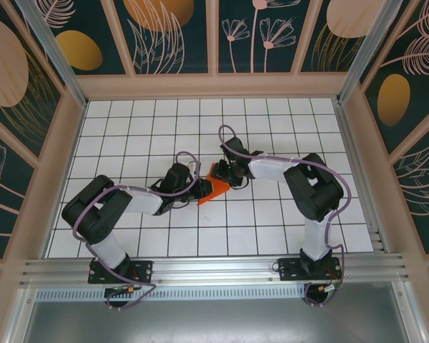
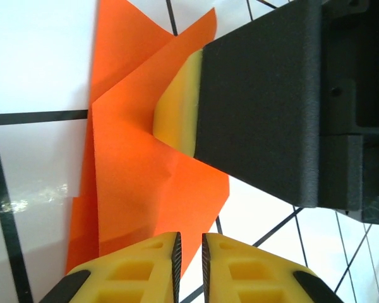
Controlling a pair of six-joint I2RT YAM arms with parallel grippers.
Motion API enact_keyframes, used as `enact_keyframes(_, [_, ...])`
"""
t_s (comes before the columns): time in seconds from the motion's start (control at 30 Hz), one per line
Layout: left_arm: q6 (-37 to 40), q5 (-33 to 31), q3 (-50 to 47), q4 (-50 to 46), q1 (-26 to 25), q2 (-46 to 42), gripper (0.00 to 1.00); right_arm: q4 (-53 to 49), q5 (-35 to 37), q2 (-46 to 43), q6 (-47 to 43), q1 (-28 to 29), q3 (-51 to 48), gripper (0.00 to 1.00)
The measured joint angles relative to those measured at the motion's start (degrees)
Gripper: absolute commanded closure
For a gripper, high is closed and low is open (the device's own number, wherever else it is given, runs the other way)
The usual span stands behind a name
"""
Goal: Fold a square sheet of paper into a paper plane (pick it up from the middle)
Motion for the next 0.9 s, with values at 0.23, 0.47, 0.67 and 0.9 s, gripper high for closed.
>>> enact_keyframes(0.23, [0.24,-0.7,0.48,-0.66,0.0,2.23,0.84,-0.48,0.2,0.13,0.13,0.0,0.2,0.52])
enact_keyframes(0.47, [0.24,-1.55,0.57,-1.03,0.0,2.32,0.84,-0.52,0.2,0.13,0.07,0.0,0.22,0.51])
enact_keyframes(0.67, [0.24,-2.14,0.57,-1.25,0.0,2.32,0.84,-1.25,0.2,0.48,-0.37,0.07,0.92,0.5])
enact_keyframes(0.9, [0.17,-2.34,0.57,-1.22,0.0,2.29,0.82,-3.21,0.5,1.53,-0.52,0.11,2.38,0.5])
